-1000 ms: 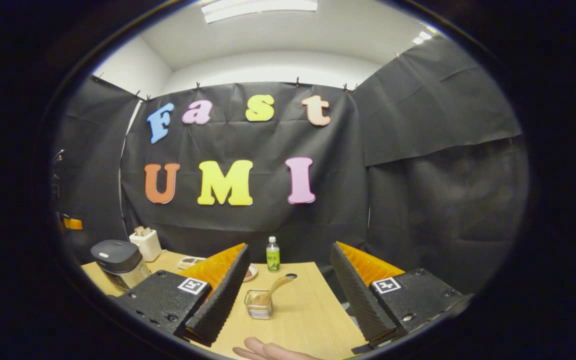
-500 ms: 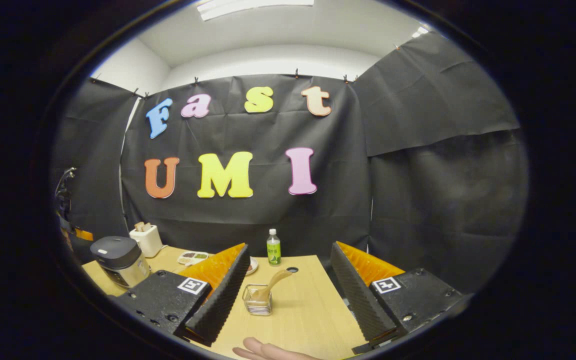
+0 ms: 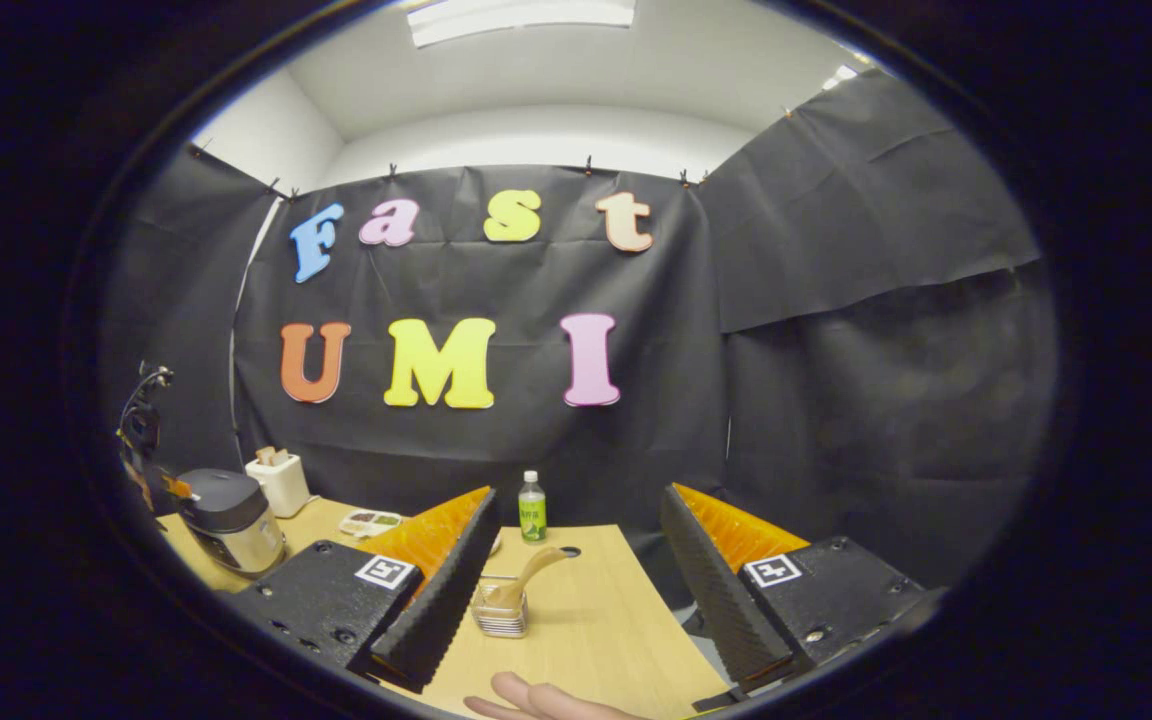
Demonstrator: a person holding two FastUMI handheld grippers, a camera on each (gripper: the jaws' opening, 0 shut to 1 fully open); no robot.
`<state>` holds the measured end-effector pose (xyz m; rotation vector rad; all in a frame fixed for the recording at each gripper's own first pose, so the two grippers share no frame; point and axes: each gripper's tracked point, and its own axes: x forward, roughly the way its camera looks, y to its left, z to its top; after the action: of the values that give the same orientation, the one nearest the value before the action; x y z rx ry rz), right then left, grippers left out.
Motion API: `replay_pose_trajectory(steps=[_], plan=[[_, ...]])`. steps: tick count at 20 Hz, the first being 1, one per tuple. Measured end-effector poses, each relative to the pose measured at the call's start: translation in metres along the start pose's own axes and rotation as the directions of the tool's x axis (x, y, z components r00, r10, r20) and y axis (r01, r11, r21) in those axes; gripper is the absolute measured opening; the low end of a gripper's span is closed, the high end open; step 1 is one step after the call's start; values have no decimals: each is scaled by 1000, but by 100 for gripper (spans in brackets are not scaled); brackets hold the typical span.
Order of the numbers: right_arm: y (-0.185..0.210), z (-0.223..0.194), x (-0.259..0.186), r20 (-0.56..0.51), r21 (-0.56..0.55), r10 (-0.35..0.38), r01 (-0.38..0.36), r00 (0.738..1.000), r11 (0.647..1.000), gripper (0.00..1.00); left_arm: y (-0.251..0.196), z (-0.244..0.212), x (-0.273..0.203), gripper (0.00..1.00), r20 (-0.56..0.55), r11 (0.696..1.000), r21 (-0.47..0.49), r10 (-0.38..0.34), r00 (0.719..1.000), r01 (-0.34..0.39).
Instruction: Close the left gripper, press the button to open the rice cooker; take a wooden spoon from the chopstick holder with the right hand, scoop a spoonful of rice and pour it into the rice cooker, then put the wooden spoon back into the chopstick holder.
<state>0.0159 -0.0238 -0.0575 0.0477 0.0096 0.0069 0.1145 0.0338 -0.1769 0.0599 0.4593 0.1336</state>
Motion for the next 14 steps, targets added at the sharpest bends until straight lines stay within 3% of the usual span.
replay_pose_trajectory(steps=[3,5,8,11,14], plan=[[12,3,-14,6,61,44,-44,999,997,100,2,-1,5,0,3,997,71,5,1000,-5],[19,6,-22,23,66,73,-74,997,995,100,2,-3,4,0,-32,1000,-12,-12,999,12],[27,11,-31,39,55,94,-96,995,994,100,2,-3,1,0,-77,982,-170,-100,992,85],[33,13,-38,43,39,109,-111,993,993,100,-1,-4,3,0,-74,976,-176,-145,987,131],[35,11,-43,38,7,115,-115,993,993,100,1,-1,3,0,-48,985,-132,-123,991,116]])
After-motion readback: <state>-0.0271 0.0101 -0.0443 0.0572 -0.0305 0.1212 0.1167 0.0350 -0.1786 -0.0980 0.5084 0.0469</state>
